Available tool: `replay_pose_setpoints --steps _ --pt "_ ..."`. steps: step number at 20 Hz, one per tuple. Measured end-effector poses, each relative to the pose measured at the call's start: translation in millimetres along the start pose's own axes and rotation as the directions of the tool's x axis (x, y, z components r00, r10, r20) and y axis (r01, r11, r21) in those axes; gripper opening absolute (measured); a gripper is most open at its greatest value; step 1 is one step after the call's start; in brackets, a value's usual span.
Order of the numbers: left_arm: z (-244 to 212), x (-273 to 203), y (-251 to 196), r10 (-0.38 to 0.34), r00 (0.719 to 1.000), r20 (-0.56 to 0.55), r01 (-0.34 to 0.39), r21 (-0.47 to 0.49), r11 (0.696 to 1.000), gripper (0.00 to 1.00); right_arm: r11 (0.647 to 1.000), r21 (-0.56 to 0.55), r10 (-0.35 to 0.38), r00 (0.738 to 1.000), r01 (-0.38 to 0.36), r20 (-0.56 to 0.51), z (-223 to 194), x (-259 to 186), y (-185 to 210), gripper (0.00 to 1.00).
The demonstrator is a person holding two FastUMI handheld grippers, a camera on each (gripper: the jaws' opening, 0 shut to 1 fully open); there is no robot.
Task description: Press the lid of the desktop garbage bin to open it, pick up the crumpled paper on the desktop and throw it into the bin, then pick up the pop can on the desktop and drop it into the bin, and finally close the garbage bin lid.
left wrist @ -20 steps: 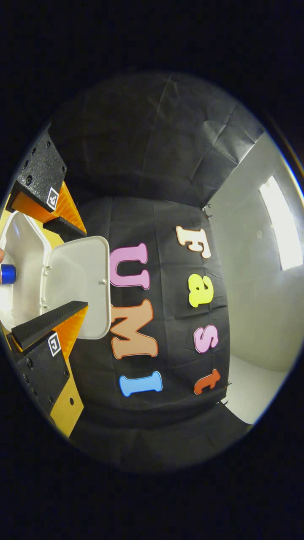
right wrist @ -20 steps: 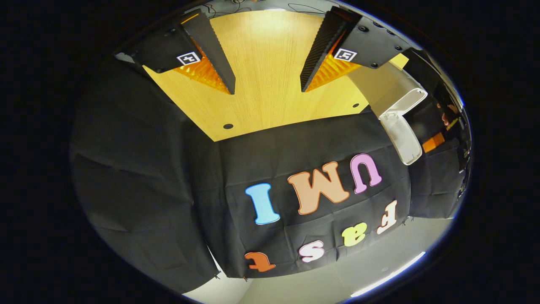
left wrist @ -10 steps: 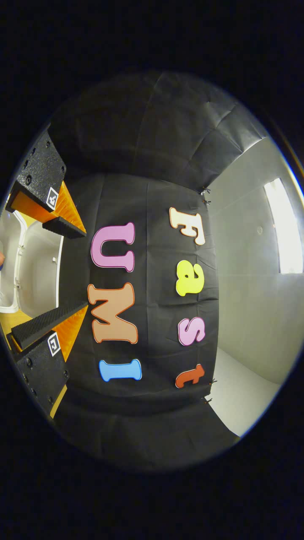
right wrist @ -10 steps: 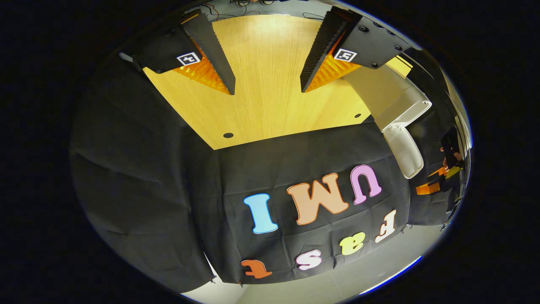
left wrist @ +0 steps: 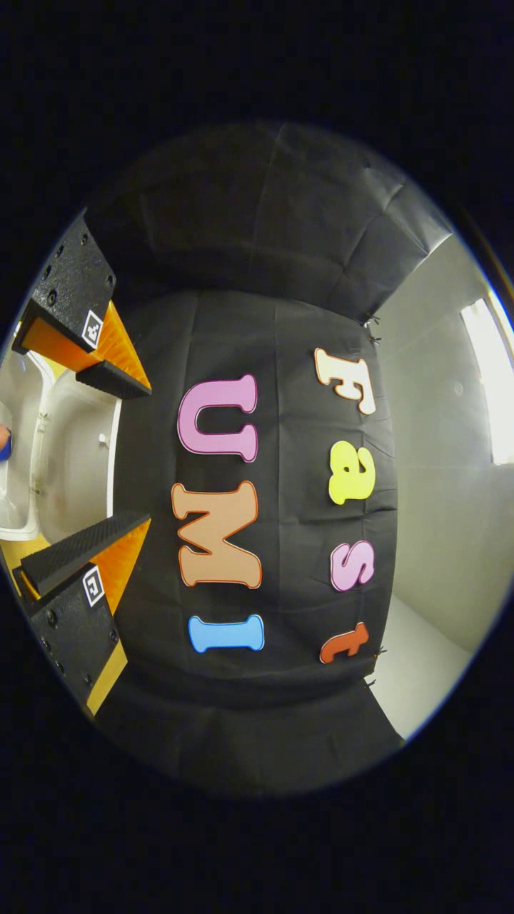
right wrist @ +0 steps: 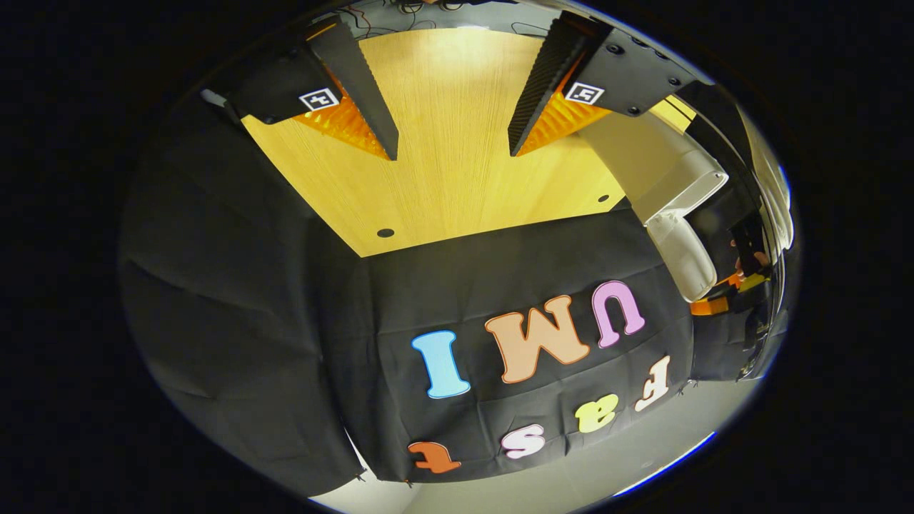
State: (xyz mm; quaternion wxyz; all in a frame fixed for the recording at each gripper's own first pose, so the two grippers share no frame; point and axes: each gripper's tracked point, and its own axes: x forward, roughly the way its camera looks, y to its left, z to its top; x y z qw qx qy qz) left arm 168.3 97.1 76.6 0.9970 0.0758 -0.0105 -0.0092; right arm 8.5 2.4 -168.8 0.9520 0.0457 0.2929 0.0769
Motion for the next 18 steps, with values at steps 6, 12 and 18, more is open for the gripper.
replay_pose_setpoints --steps 6,12,18 --pt "-2.8 -37.2 9.7 -0.014 0.998 0.056 0.016 -0.052 0.999 0.94 1.0 -0.001 0.025 1.0 -0.025 -0.008 -1.8 4.7 7.3 0.98" --pt "-20.9 -81.5 17.3 0.02 0.995 0.096 -0.013 -0.072 0.997 0.92 0.997 -0.034 0.066 0.997 -0.067 -0.035 -9.6 9.0 22.8 0.98" --pt "-56.3 -119.7 20.0 0.05 0.996 0.073 -0.049 -0.008 0.999 0.92 0.991 -0.07 0.105 0.99 -0.112 -0.098 -29.5 13.1 38.0 0.98"
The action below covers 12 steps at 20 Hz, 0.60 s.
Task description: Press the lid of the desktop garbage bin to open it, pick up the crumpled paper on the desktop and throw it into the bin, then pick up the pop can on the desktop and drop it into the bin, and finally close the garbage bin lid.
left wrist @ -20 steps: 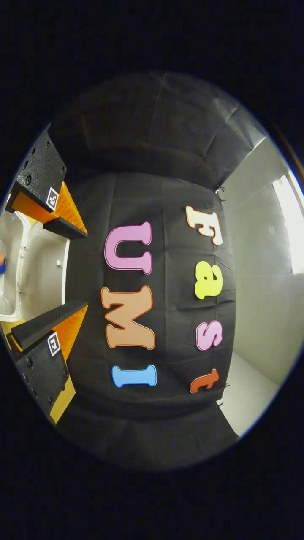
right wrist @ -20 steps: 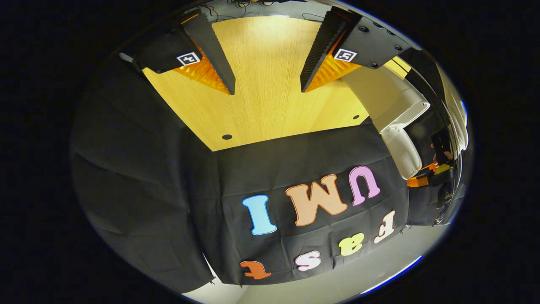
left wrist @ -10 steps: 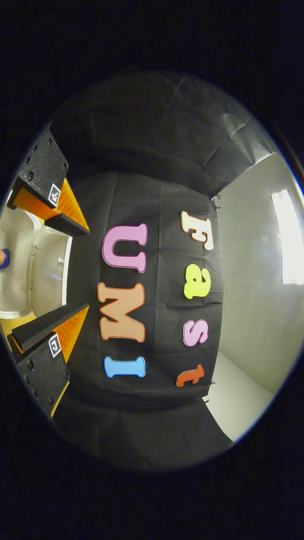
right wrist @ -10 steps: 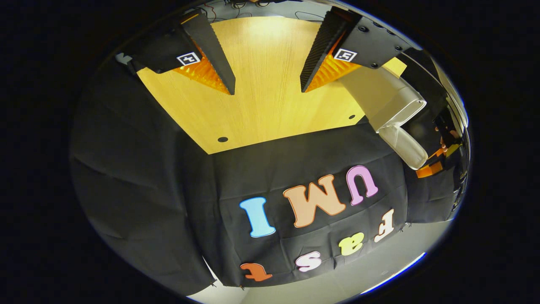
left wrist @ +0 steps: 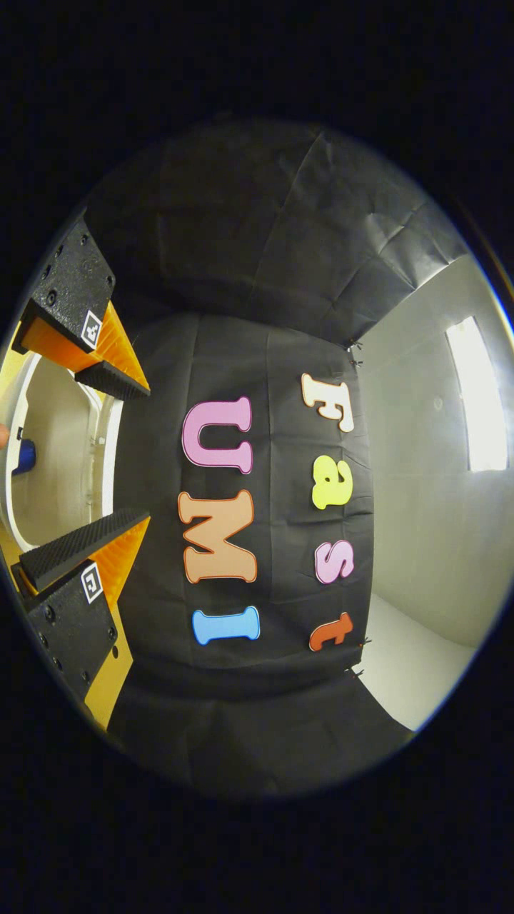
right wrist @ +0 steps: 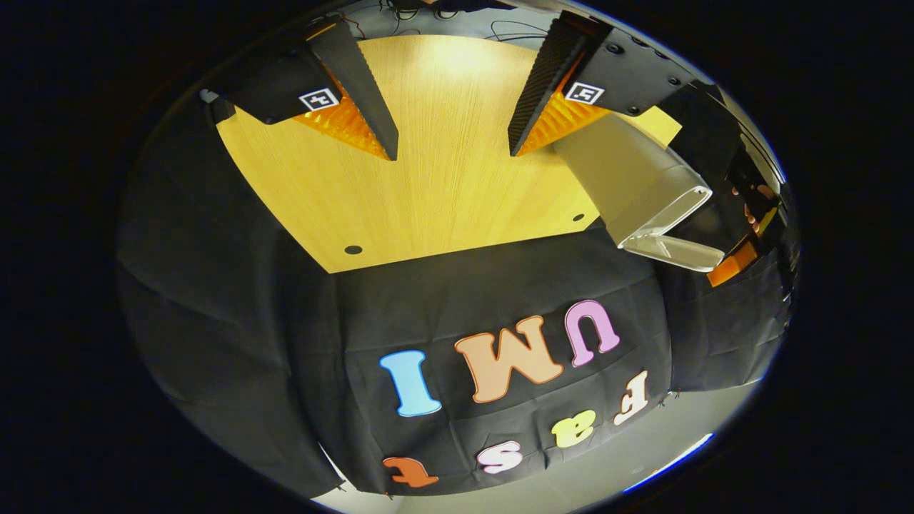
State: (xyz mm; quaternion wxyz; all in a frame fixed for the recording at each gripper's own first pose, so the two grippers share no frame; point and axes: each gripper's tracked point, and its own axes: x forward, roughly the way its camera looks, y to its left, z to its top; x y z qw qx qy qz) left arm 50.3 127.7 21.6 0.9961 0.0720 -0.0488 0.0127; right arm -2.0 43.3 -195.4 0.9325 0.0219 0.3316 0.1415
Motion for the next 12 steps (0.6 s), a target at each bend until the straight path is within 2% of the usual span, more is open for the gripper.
replay_pose_setpoints --steps 6,10,11,12 --pt "-32.2 -24.1 8.1 0.039 0.999 -0.01 -0.039 -0.015 0.999 0.91 0.998 -0.059 0.036 0.998 -0.039 -0.048 -13.8 2.4 15.9 0.99" --pt "-72.0 -36.5 11.7 0.062 0.995 -0.074 -0.061 0.011 0.998 0.92 0.995 -0.09 0.025 0.997 -0.032 -0.072 -21.6 4.1 15.2 0.98" --pt "-78.9 -37.7 12.8 0.064 0.994 -0.088 -0.064 0.009 0.998 0.92 0.995 -0.094 0.022 0.997 -0.029 -0.076 -23.0 3.4 13.9 0.94" --pt "-84.9 -40.1 14.0 0.066 0.993 -0.1 -0.066 0.002 0.998 0.91 0.995 -0.094 0.02 0.997 -0.027 -0.079 -23.1 3.4 13.5 0.98"
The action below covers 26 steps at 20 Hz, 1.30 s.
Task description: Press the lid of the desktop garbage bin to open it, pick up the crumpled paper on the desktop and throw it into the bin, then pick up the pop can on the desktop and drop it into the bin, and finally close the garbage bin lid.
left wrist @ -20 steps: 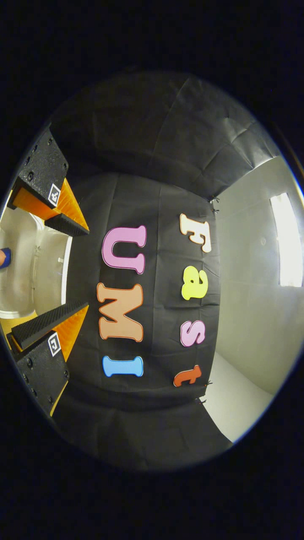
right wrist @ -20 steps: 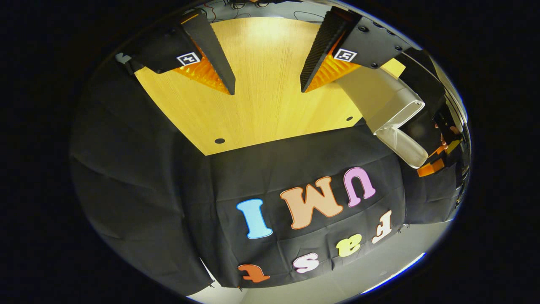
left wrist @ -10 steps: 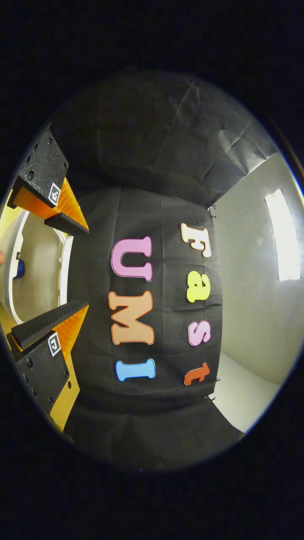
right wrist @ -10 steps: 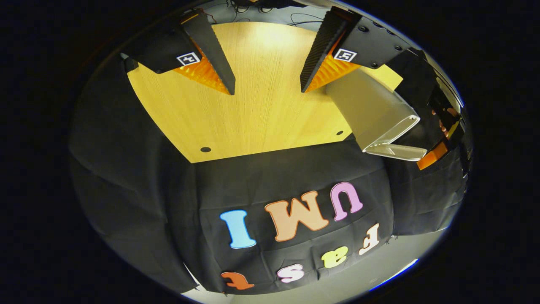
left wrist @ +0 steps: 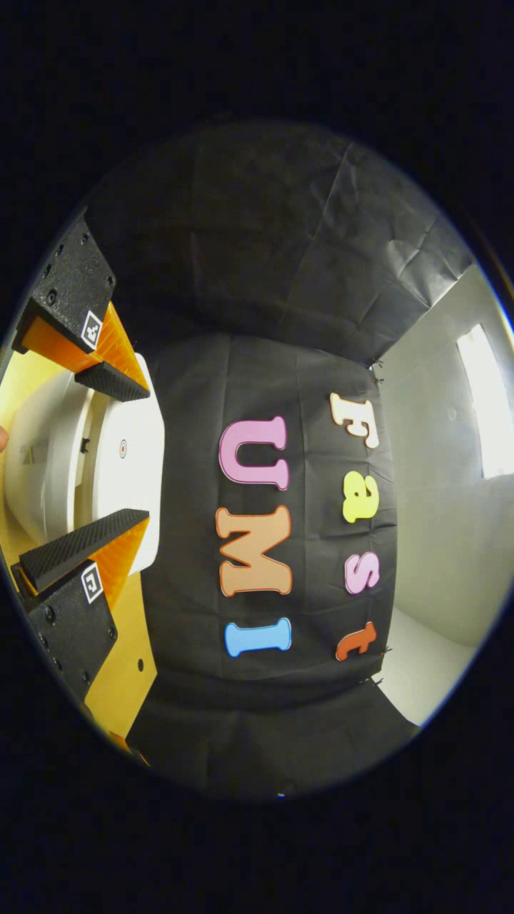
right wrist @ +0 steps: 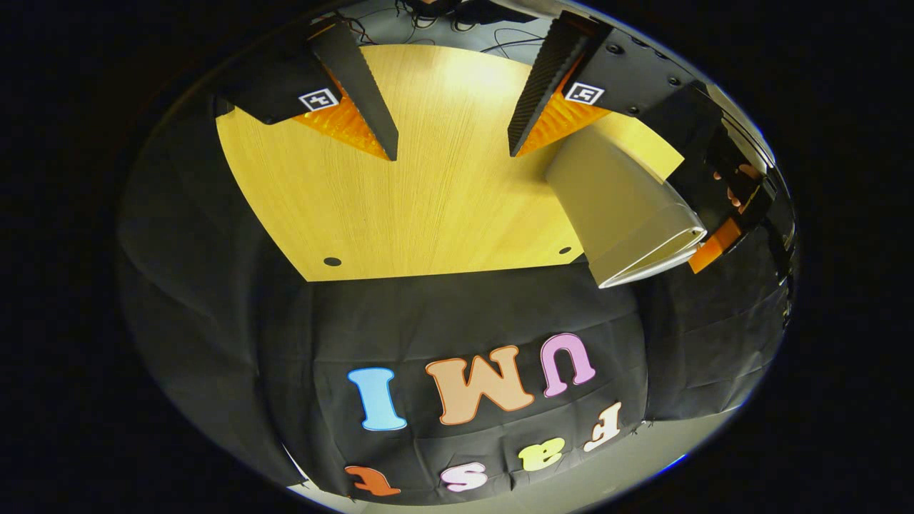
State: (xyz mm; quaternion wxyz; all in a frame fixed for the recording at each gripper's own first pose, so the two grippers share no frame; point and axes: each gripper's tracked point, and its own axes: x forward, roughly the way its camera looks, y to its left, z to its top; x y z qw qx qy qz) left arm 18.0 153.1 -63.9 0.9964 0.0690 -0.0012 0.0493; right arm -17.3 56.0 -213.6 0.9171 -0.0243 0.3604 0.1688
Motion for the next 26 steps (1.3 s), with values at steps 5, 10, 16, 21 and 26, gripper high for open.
replay_pose_setpoints --steps 5,10,16,21,26 --pt "-3.7 -2.4 1.4 0.01 0.999 0.03 -0.011 0.019 1.0 0.91 1.0 -0.004 -0.007 1.0 0.007 -0.022 -9.6 1.7 3.1 0.98" --pt "-1.9 -3.4 3.9 0.014 0.993 0.116 -0.014 0.001 1.0 0.91 1.0 -0.023 -0.005 0.998 0.004 -0.055 -21.3 3.5 7.2 0.99" --pt "-3.4 -2.5 4.9 -0.001 0.99 0.145 -0.003 0.03 1.0 0.91 1.0 -0.01 -0.006 0.997 0.005 -0.077 -26.3 6.8 8.0 0.99" --pt "-3.8 -6.7 3.8 -0.034 0.982 0.188 0.032 0.017 0.999 0.91 1.0 -0.006 -0.004 0.996 0.003 -0.092 -30.6 9.6 11.0 0.99" --pt "-5.6 -6.2 5.7 -0.046 0.981 0.191 0.047 0.0 0.999 0.92 1.0 -0.009 0.0 0.995 -0.001 -0.097 -30.8 9.3 14.7 0.99"
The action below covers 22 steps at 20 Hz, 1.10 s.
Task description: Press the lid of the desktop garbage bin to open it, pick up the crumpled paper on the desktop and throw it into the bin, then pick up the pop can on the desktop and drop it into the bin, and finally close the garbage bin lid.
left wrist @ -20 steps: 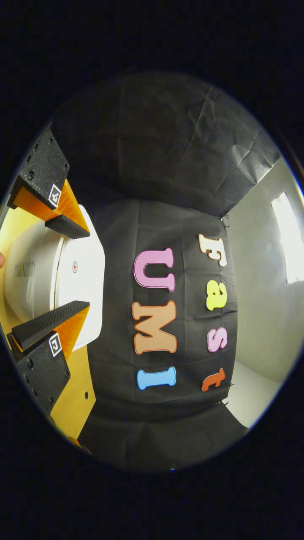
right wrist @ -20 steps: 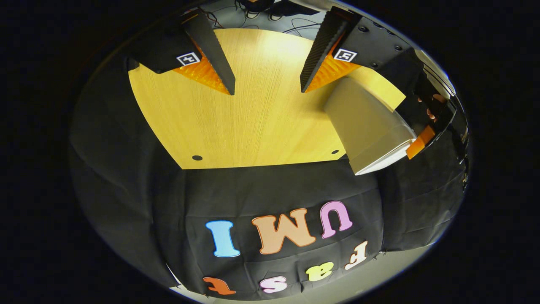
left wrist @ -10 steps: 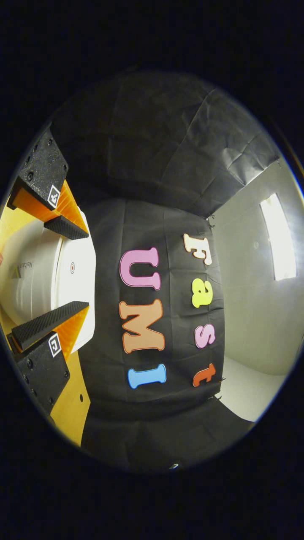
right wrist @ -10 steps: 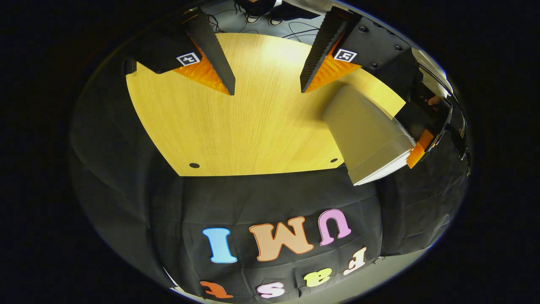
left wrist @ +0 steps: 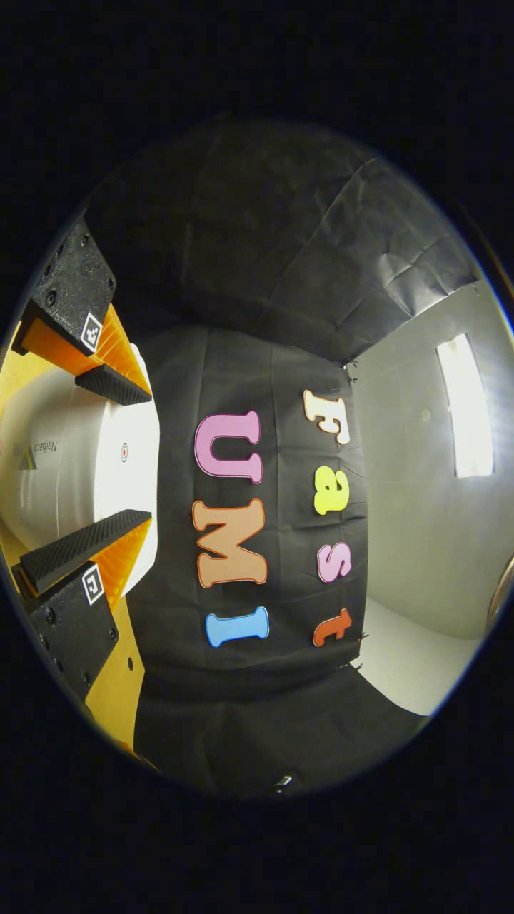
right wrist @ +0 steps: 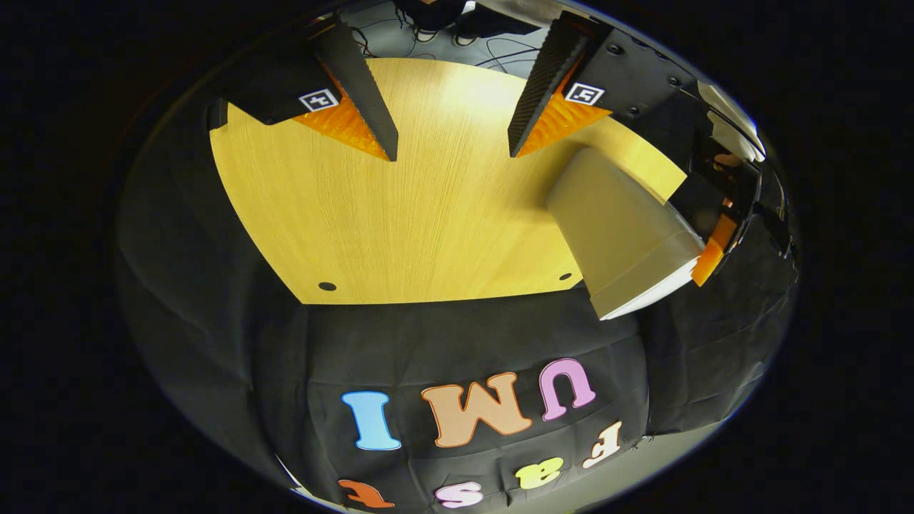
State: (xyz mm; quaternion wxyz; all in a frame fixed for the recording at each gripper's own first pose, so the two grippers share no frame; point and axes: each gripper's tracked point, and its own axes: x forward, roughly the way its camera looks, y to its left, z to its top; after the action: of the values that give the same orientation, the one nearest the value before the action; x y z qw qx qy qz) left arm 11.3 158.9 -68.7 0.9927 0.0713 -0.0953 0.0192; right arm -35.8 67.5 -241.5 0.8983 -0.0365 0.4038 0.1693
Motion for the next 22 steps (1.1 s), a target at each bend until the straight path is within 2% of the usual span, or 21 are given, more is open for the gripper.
replay_pose_setpoints --steps 3,7,12,13,15,17,19,22 --pt "-4.1 3.3 1.2 -0.003 1.0 -0.02 0.002 -0.038 0.999 0.92 1.0 -0.003 0.006 1.0 -0.006 0.005 -0.9 -1.8 2.9 0.98" --pt "1.2 0.9 -0.2 -0.035 0.999 -0.01 0.035 -0.013 0.999 0.91 1.0 -0.013 0.01 1.0 -0.01 0.014 -0.1 -6.1 5.4 0.98" --pt "2.9 6.4 0.0 -0.013 0.999 -0.051 0.014 0.02 1.0 0.9 1.0 -0.005 0.014 0.999 -0.013 0.05 9.2 -15.2 6.2 0.98" --pt "7.4 5.1 -1.2 -0.011 0.999 -0.049 0.012 0.022 1.0 0.9 1.0 -0.003 0.013 0.998 -0.013 0.06 12.1 -16.5 6.9 0.98" --pt "43.3 4.8 -5.4 -0.012 0.999 0.032 0.01 0.048 0.999 0.9 1.0 0.001 0.013 0.997 -0.013 0.08 17.1 -20.6 6.9 0.98" --pt "73.7 8.3 -20.3 -0.048 0.996 0.08 0.041 0.09 0.995 0.9 1.0 0.004 0.01 0.995 -0.01 0.102 22.7 -22.3 6.0 0.98" --pt "87.3 11.0 -42.0 -0.095 0.992 0.078 0.086 0.117 0.989 0.91 1.0 0.015 0.012 0.992 -0.014 0.126 29.9 -24.8 6.4 0.98" --pt "95.5 -1.8 -93.6 -0.193 0.979 0.068 0.189 0.06 0.98 0.91 0.999 0.039 0.015 0.985 -0.022 0.169 42.0 -27.1 6.6 0.98"
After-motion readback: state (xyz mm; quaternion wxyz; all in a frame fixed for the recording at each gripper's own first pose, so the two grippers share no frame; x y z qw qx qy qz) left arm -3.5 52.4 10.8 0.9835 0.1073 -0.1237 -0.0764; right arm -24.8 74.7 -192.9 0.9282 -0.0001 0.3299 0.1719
